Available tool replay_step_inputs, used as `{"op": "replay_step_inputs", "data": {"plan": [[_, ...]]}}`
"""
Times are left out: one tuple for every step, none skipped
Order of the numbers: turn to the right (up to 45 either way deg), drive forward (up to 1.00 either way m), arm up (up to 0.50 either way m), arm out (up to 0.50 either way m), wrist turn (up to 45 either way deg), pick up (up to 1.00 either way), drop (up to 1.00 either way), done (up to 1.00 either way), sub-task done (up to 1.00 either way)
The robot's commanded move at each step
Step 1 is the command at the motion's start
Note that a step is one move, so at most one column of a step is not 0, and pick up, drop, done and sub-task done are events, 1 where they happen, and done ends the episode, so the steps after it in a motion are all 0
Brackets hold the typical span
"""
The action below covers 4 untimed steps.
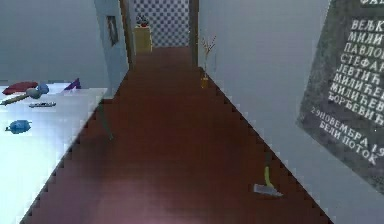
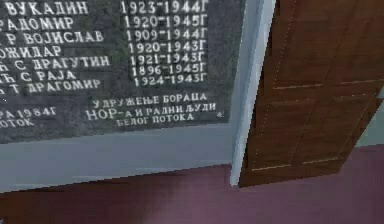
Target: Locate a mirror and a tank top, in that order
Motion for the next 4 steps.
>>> {"op": "replay_step_inputs", "data": {"plan": [[-9.0, 0.0, 0.0, 0.0, 0.0, 0.0, 0.0, 0.0, 0.0], [0.0, 0.1, 0.0, 0.0, 0.0, 0.0, 0.0, 0.0, 0.0], [0.0, 1.0, 0.0, 0.0, 0.0, 0.0, 0.0, 0.0, 0.0], [3.0, 0.0, 0.0, 0.0, 0.0, 0.0, 0.0, 0.0, 0.0]]}}
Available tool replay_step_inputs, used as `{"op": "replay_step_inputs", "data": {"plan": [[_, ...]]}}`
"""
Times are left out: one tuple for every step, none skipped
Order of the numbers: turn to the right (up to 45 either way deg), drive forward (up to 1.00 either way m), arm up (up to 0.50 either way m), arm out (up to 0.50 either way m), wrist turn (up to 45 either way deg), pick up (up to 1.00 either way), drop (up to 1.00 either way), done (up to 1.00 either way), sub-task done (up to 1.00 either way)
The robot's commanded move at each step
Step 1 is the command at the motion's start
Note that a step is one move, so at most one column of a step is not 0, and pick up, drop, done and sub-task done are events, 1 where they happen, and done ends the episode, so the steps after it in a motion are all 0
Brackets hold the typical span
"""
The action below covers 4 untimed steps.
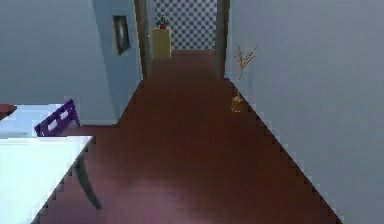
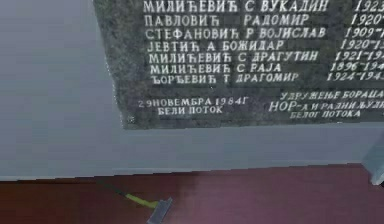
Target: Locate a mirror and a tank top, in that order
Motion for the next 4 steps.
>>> {"op": "replay_step_inputs", "data": {"plan": [[0.0, 1.0, 0.0, 0.0, 0.0, 0.0, 0.0, 0.0, 0.0], [0.0, 1.0, 0.0, 0.0, 0.0, 0.0, 0.0, 0.0, 0.0], [3.0, 0.0, 0.0, 0.0, 0.0, 0.0, 0.0, 0.0, 0.0], [0.0, 1.0, 0.0, 0.0, 0.0, 0.0, 0.0, 0.0, 0.0]]}}
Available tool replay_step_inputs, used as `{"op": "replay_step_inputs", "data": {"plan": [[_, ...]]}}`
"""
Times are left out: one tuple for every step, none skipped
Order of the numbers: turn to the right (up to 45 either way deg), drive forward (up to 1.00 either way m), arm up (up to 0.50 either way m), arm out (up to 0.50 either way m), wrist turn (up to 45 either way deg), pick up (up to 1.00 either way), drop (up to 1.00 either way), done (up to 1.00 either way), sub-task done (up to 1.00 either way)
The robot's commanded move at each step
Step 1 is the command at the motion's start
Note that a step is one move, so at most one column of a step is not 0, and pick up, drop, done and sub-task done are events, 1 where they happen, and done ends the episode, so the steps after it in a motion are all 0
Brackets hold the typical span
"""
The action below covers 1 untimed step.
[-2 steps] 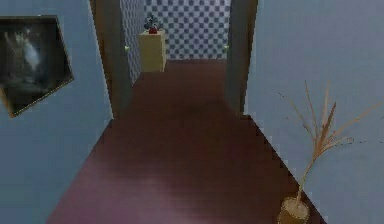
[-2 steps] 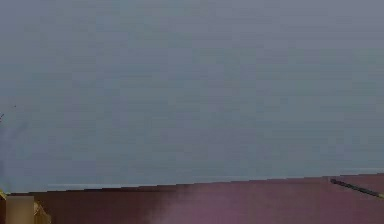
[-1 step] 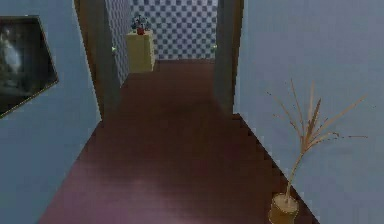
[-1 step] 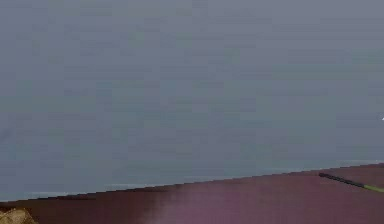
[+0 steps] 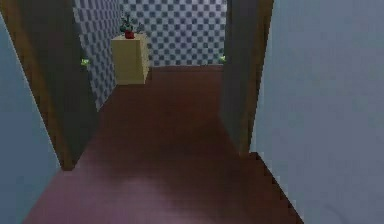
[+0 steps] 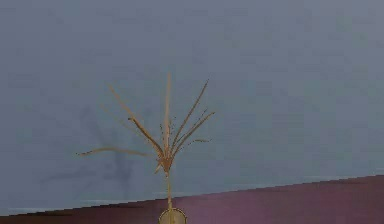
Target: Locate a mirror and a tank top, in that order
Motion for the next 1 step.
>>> {"op": "replay_step_inputs", "data": {"plan": [[0.0, 0.45, 0.0, 0.0, 0.0, 0.0, 0.0, 0.0, 0.0]]}}
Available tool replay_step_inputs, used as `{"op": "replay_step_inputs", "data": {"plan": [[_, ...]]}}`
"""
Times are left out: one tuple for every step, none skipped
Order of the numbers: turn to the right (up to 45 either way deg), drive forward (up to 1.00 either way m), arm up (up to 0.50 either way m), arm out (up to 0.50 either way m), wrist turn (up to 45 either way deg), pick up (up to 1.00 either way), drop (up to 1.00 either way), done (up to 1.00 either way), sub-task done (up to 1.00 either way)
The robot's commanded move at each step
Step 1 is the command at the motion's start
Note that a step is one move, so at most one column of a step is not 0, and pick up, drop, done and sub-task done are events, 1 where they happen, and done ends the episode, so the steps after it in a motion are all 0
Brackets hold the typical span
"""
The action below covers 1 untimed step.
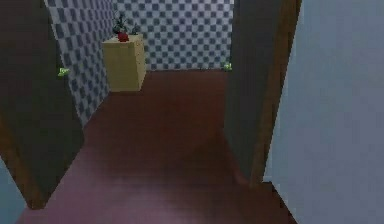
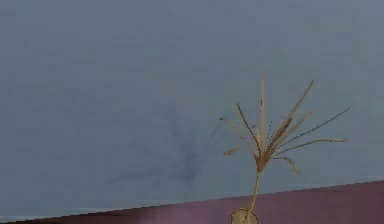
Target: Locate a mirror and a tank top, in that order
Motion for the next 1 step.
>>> {"op": "replay_step_inputs", "data": {"plan": [[-36.0, 0.0, 0.0, 0.0, 0.0, 0.0, 0.0, 0.0, 0.0]]}}
